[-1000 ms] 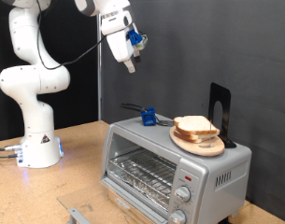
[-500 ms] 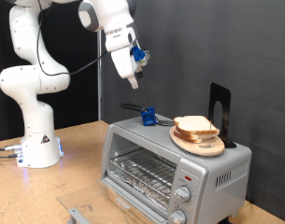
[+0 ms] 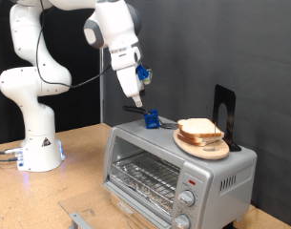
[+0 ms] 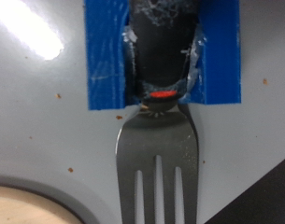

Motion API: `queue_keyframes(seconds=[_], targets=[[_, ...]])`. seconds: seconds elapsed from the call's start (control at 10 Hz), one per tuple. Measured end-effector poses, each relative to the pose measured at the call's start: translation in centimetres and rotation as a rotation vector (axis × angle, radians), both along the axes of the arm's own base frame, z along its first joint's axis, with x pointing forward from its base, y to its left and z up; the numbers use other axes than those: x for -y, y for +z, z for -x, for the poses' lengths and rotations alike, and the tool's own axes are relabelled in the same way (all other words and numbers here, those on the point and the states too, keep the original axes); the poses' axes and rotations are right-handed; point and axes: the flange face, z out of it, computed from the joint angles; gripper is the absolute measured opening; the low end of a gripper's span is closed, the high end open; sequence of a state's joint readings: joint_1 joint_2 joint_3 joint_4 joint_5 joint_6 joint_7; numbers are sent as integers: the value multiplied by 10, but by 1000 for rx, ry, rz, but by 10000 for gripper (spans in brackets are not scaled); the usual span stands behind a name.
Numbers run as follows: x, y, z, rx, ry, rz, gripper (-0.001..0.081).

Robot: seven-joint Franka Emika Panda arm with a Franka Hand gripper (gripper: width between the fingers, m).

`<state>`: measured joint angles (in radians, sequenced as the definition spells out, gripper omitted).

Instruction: Make a piece of toast with the oven

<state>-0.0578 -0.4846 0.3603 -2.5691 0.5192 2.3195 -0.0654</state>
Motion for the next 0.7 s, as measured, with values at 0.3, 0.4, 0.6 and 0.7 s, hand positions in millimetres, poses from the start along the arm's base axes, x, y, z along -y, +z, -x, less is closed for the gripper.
queue_keyframes(seconds=[0.3,0.4,0.6,0.7], targets=[[-9,-16,-1,7,12,4,808],[-13,-20,-2,2,14,1,808],[-19,-27,-2,-6,20,-1,808],[-21,-31,-2,-8,22,-1,808]])
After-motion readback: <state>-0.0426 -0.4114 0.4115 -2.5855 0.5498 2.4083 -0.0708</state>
